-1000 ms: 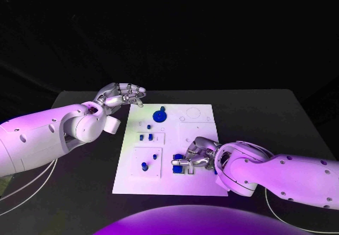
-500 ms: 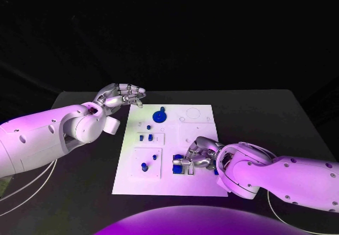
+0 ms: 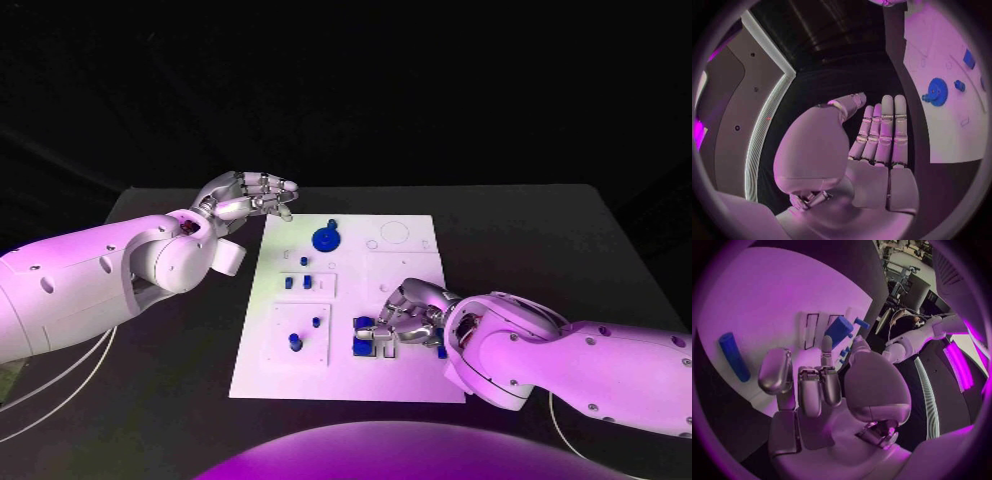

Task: Assemble the parts on the task board

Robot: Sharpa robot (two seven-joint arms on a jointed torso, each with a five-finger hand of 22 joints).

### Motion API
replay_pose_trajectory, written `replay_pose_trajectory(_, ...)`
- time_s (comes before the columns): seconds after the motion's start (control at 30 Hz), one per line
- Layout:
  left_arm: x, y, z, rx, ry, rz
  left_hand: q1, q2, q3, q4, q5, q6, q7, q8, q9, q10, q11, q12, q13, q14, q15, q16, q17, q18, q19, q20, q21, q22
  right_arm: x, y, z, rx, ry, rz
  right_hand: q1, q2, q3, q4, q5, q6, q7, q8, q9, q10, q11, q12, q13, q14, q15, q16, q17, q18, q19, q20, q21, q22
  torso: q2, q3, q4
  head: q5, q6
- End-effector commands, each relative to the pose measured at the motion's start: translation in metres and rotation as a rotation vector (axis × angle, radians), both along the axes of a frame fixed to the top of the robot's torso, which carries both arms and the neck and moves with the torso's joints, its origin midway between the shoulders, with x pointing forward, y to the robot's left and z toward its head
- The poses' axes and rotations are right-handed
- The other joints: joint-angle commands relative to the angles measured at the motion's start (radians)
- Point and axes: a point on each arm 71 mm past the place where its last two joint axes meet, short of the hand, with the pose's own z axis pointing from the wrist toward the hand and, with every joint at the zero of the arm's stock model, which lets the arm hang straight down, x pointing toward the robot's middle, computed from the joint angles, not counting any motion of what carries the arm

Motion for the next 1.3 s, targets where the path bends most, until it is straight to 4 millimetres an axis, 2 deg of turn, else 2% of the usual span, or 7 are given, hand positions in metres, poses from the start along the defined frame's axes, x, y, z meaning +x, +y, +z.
replay_pose_trajectory(0.03, -0.001, -0.002, 0.001, -0.007, -0.006, -0.016, 0.001, 0.009, -0.006, 0.0, 0.001, 0.006, 0.022, 0.007, -0.001, 0.005, -0.001, 0.003, -0.001, 0.003, -0.003, -0.004, -0.001, 0.012, 0.005, -0.003, -0.004, -0.001, 0.001, -0.001, 0.009, 0.059, -0.1, 0.028, 0.019, -0.002, 0.003, 0.0, -0.003, -0.007, 0.001, -0.003, -0.001, 0.066, 0.002, -0.007, 0.199, 0.094, 0.001, -0.003, 0.19, -0.01, -0.009, -0.001, -0.006, 0.1, 0.0, 0.0, 0.0003, 0.003, 0.0)
replay_pose_trajectory(0.37, -0.001, 0.0, 0.001, -0.005, -0.007, -0.013, 0.002, 0.008, -0.006, -0.001, 0.001, 0.006, 0.022, 0.007, -0.002, 0.006, -0.001, 0.003, -0.001, 0.003, -0.003, -0.006, -0.002, 0.012, 0.005, -0.003, -0.005, -0.002, 0.005, -0.008, 0.038, 0.182, -0.356, 0.287, 0.379, 0.001, 0.037, -0.049, -0.005, -0.145, 0.067, -0.092, -0.031, 0.045, 0.059, -0.02, 0.194, 0.088, 0.048, -0.011, 0.173, 0.008, -0.059, 0.038, -0.135, 0.068, 0.0, 0.001, -0.0016, 0.005, 0.006)
replay_pose_trajectory(0.43, 0.0, 0.0, 0.001, -0.006, -0.007, -0.013, 0.002, 0.008, -0.006, -0.001, 0.001, 0.006, 0.022, 0.007, -0.002, 0.006, -0.001, 0.003, -0.001, 0.003, -0.003, -0.006, -0.002, 0.012, 0.005, -0.003, -0.005, -0.002, 0.006, -0.008, 0.039, 0.17, -0.382, 0.347, 0.456, 0.002, 0.075, -0.07, 0.092, -0.172, 0.084, -0.12, -0.046, 0.023, 0.072, -0.052, 0.177, 0.083, 0.059, -0.017, 0.159, 0.012, -0.076, 0.045, -0.17, 0.06, 0.0, 0.0011, -0.0017, 0.005, 0.007)
replay_pose_trajectory(0.57, 0.0, 0.0, 0.001, -0.006, -0.007, -0.014, 0.002, 0.008, -0.006, -0.001, 0.001, 0.006, 0.022, 0.007, -0.002, 0.006, -0.001, 0.003, -0.001, 0.003, -0.003, -0.006, -0.002, 0.012, 0.005, -0.003, -0.005, -0.002, 0.007, -0.005, 0.039, 0.125, -0.444, 0.485, 0.549, -0.021, 0.159, -0.097, 0.093, -0.179, 0.104, -0.156, -0.077, -0.008, 0.091, -0.082, 0.16, 0.074, 0.076, -0.022, 0.144, 0.02, -0.11, 0.059, -0.224, 0.054, 0.001, 0.0013, -0.0008, 0.005, 0.008)
replay_pose_trajectory(0.8, 0.0, 0.0, 0.001, -0.007, -0.006, -0.015, 0.002, 0.008, -0.006, -0.001, 0.001, 0.006, 0.022, 0.007, -0.002, 0.006, -0.001, 0.003, -0.001, 0.003, -0.003, -0.006, -0.002, 0.012, 0.005, -0.003, -0.005, -0.002, 0.013, 0.003, 0.038, 0.025, -0.543, 0.663, 0.553, -0.129, 0.421, -0.128, 0.044, -0.193, 0.046, -0.203, -0.118, -0.059, 0.025, -0.124, 0.119, 0.055, 0.029, -0.026, 0.125, 0.029, -0.156, 0.026, -0.227, 0.095, 0.002, 0.0013, -0.0001, 0.008, 0.004)
replay_pose_trajectory(0.9, 0.0, 0.0, 0.001, -0.006, -0.006, -0.015, 0.002, 0.008, -0.006, -0.001, 0.001, 0.006, 0.022, 0.007, -0.002, 0.006, -0.001, 0.003, -0.001, 0.003, -0.003, -0.006, -0.002, 0.012, 0.005, -0.003, -0.005, -0.002, 0.014, 0.007, 0.037, -0.018, -0.566, 0.716, 0.525, -0.158, 0.507, -0.169, 0.031, -0.208, 0.031, -0.212, -0.119, -0.077, 0.022, -0.137, 0.103, 0.047, 0.024, -0.029, 0.114, 0.036, -0.185, 0.02, -0.246, 0.087, 0.003, 0.0015, 0.0002, 0.01, 0.002)
replay_pose_trajectory(1.3, 0.0, 0.001, 0.001, -0.006, -0.005, -0.016, 0.002, 0.008, -0.006, -0.001, 0.001, 0.006, 0.022, 0.007, -0.002, 0.006, -0.001, 0.003, -0.001, 0.003, -0.003, -0.006, -0.002, 0.012, 0.005, -0.003, -0.005, -0.002, 0.018, 0.024, 0.027, -0.156, -0.59, 0.867, 0.433, -0.152, 0.639, -0.325, -0.038, -0.245, 0.008, -0.231, -0.103, -0.138, 0.015, -0.17, 0.047, 0.016, 0.016, -0.04, 0.074, 0.052, -0.291, 0.014, -0.26, 0.063, 0.001, 0.0002, -0.0006, 0.012, -0.011)
